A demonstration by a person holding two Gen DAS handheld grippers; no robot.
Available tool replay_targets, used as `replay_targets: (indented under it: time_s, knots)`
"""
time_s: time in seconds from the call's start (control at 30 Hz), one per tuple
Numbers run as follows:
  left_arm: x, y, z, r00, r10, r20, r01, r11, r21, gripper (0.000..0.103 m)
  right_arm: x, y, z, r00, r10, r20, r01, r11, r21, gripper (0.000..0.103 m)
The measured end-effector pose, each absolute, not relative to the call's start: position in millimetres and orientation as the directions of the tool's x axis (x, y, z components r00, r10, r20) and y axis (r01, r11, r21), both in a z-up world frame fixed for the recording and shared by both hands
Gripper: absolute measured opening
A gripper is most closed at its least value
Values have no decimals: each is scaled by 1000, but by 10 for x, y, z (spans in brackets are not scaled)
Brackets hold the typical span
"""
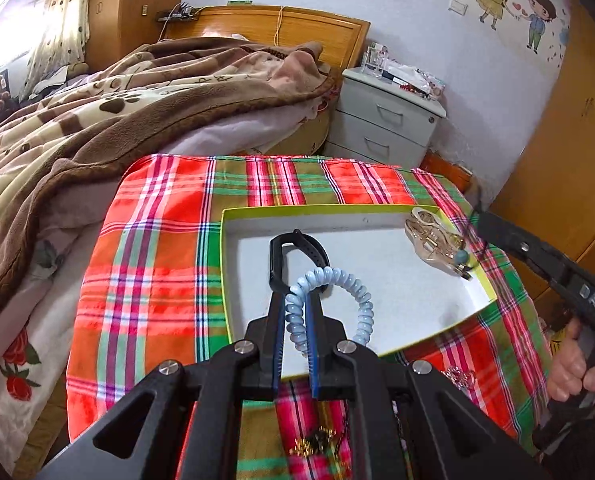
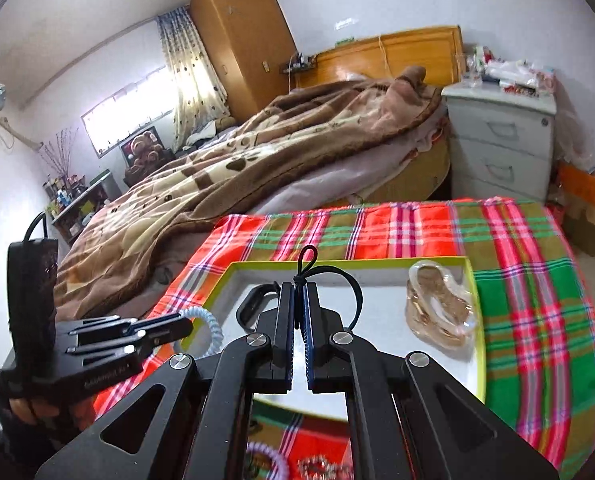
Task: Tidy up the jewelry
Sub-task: 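Carry the coiled bracelet with the left tool while the right tool carries the hair tie to the box, then open the left tool to drop the coil in the box while the right tool releases the hair tie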
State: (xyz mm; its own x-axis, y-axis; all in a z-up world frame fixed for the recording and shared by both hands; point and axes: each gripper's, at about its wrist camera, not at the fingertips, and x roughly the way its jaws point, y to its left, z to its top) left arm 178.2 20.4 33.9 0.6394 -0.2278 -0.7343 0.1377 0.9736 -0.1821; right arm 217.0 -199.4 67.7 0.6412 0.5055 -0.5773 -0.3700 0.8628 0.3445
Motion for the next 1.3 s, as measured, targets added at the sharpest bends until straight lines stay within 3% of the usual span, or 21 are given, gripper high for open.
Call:
replay_targets:
  time_s: [0.63, 1.3]
  knots:
    - [2066, 110, -65, 565, -184, -804, 128, 983, -135, 10, 2868, -1657, 205, 492, 485, -723, -381, 867, 322, 4]
    - [2102, 130, -122, 558, -149, -817, 108, 988, -106, 11, 3099, -1458, -19, 425, 451, -785, -373, 877, 302, 4]
